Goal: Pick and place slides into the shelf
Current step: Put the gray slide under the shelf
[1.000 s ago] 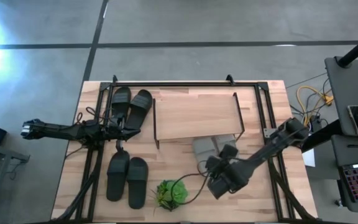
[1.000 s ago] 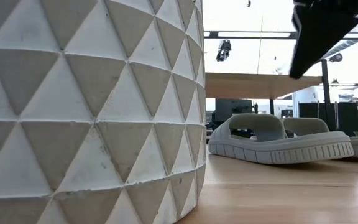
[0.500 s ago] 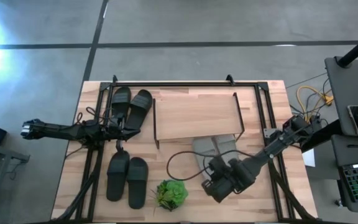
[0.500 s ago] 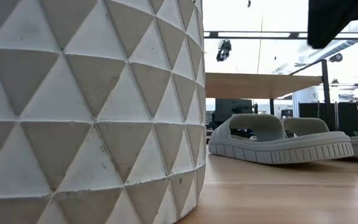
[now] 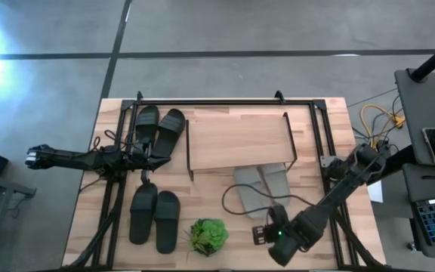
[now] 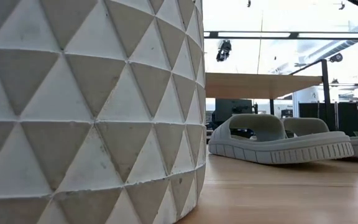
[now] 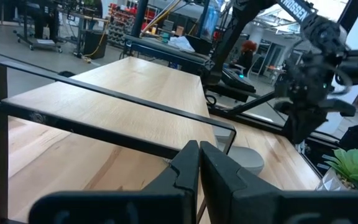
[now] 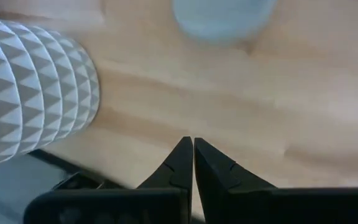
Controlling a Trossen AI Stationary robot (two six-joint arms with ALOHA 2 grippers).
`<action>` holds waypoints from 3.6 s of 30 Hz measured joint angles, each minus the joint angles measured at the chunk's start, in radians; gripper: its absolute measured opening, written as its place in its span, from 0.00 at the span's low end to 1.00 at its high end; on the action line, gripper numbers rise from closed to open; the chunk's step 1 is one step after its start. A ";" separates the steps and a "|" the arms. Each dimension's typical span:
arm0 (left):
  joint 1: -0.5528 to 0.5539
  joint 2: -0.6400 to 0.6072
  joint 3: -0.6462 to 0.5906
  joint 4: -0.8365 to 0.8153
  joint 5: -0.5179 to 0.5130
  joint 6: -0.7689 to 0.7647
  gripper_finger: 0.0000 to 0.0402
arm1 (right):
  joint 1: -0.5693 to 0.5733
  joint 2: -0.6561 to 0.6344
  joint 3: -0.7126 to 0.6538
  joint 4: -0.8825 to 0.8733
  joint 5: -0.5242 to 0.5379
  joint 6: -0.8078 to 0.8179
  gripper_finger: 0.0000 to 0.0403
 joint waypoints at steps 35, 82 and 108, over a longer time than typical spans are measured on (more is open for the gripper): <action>0.000 0.009 0.000 -0.001 0.000 0.000 0.00 | -0.086 0.258 0.052 -0.131 0.186 -0.027 0.02; 0.000 0.024 0.000 0.002 0.000 -0.001 0.00 | -0.420 0.115 0.276 -0.073 0.104 -0.534 0.04; 0.000 0.033 0.000 0.000 0.001 -0.001 0.00 | -0.479 0.651 1.030 -0.577 0.022 -0.783 0.11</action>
